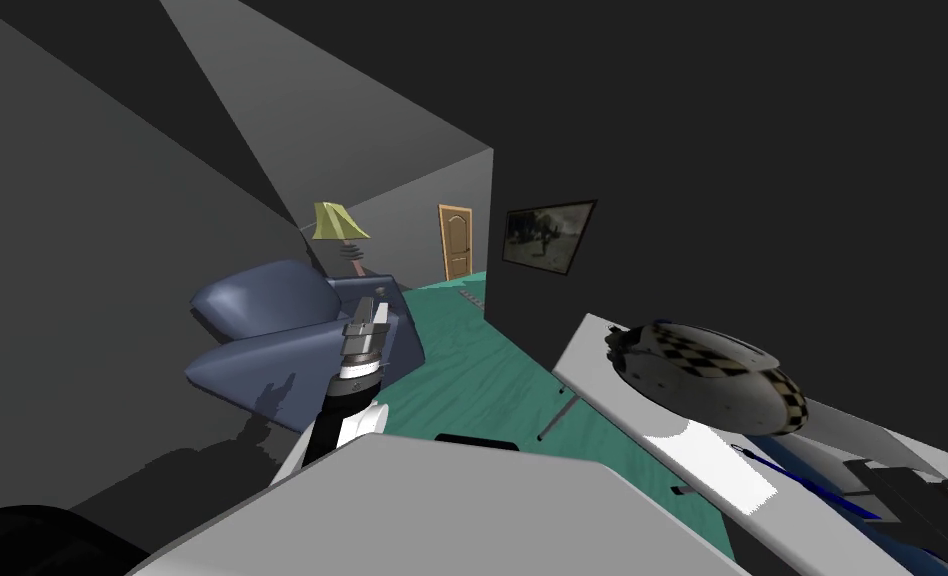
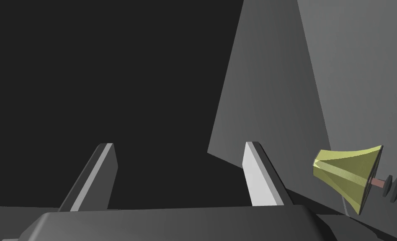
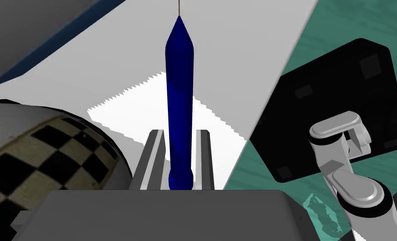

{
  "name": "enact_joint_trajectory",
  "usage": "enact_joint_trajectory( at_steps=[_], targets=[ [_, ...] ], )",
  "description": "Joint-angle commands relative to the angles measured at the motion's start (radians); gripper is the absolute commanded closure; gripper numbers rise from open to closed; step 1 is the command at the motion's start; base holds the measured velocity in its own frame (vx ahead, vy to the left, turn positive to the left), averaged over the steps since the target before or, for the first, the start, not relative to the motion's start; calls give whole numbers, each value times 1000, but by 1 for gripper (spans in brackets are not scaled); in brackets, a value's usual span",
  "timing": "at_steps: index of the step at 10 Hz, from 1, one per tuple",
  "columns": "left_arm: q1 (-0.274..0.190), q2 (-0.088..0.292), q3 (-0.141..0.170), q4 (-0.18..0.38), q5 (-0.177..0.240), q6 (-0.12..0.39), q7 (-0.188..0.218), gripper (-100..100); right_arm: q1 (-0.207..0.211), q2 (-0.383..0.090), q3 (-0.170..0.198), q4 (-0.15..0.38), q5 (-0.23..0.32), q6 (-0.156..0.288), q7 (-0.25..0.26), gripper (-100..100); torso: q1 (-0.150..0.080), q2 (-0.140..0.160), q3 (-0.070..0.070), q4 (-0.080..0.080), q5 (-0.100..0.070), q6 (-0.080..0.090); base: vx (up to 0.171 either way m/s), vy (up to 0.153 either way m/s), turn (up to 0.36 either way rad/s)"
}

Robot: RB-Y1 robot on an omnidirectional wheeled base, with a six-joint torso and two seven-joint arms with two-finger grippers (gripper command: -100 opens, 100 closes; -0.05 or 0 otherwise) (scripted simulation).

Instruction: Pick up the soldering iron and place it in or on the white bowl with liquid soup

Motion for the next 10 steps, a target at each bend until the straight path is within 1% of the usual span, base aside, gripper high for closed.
enact_joint_trajectory(
  at_steps=[1,3,4,5,6,7,8,9,10],
  targets=[
    [0,0,0,0,0,0,0,0,8,-30,-8,-10,-5,-24,-1,100,0,0,0,0,0,0,-136,-131,-83],
    [0,0,0,0,0,0,0,0,9,-58,-25,-15,-18,-58,-3,100,-2,2,1,0,-1,0,-114,-130,-105],
    [0,0,0,0,0,0,0,0,12,-71,-40,-15,-31,-80,-2,100,-3,1,1,0,-1,1,-118,-194,-174],
    [0,0,0,0,0,0,0,0,13,-78,-48,-14,-39,-93,0,100,-6,2,1,0,-2,2,-68,-183,-120],
    [0,0,0,0,0,0,0,0,17,-91,-67,-11,-57,-119,3,100,-6,-1,0,0,-2,1,-40,-222,-142],
    [0,0,0,0,0,0,0,0,19,-97,-77,-9,-66,-132,4,100,-9,-2,-1,0,-3,1,-64,-200,-138],
    [0,0,0,0,0,0,0,0,21,-102,-87,-7,-76,-145,6,100,-8,-2,-1,0,-3,1,-92,-126,-93],
    [0,0,0,0,0,0,0,0,21,-102,-87,-7,-76,-145,6,100,-4,-1,0,0,-3,1,-47,-74,-29],
    [0,0,0,0,0,0,0,0,23,-108,-96,-4,-85,-157,8,100,0,-3,-1,-1,-2,0,-10,-71,-58]
  ],
)
